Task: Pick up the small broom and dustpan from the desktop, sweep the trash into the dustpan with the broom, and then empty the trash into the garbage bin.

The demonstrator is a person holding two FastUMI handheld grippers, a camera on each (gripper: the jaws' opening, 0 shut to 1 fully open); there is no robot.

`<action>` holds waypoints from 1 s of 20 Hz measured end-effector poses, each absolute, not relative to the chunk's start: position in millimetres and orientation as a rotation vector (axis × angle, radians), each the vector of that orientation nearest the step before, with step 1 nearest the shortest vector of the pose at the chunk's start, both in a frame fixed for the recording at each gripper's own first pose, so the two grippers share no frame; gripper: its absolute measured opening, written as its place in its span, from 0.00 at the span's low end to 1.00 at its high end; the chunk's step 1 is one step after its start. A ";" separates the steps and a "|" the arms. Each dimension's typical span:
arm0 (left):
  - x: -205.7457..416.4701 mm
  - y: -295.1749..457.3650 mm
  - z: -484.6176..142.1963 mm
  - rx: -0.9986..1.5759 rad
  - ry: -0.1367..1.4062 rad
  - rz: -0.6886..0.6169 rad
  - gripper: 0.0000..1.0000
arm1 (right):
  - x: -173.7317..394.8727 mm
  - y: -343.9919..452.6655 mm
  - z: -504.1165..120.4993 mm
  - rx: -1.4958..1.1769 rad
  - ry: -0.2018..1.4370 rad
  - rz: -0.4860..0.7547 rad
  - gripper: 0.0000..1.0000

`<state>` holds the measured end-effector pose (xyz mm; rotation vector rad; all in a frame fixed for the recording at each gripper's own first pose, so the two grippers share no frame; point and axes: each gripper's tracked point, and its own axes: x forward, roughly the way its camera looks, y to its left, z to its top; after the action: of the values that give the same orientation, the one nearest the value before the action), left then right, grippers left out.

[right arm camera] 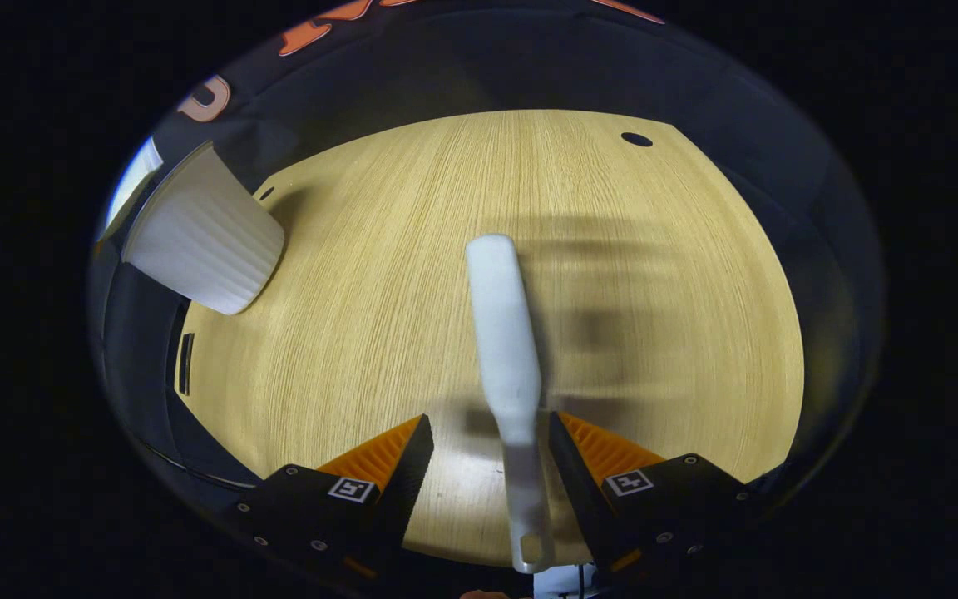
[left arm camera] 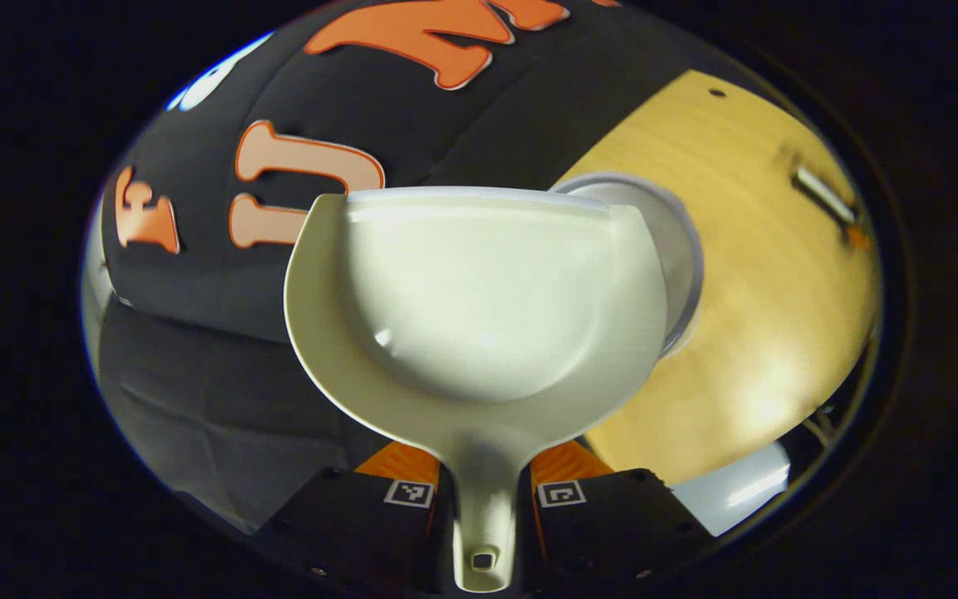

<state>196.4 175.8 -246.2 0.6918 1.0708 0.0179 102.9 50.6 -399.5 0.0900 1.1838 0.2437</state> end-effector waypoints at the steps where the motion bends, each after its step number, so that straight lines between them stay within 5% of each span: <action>1: 194.4 144.3 -263.4 0.555 1.056 -0.024 0.31 | 102.2 54.3 -396.9 0.091 1.184 0.248 0.85; 9: 168.5 -53.6 -312.2 0.050 1.067 -0.283 0.31 | 91.3 65.5 -391.0 0.080 1.180 0.307 0.86; 20: 118.8 -125.7 -469.2 -0.104 1.270 -0.193 0.31 | 108.4 43.8 -380.0 0.139 1.112 0.231 0.85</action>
<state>118.8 -125.7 -469.2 -0.1044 1.2704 -0.1929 108.4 43.8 -380.0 0.1387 1.1116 0.2307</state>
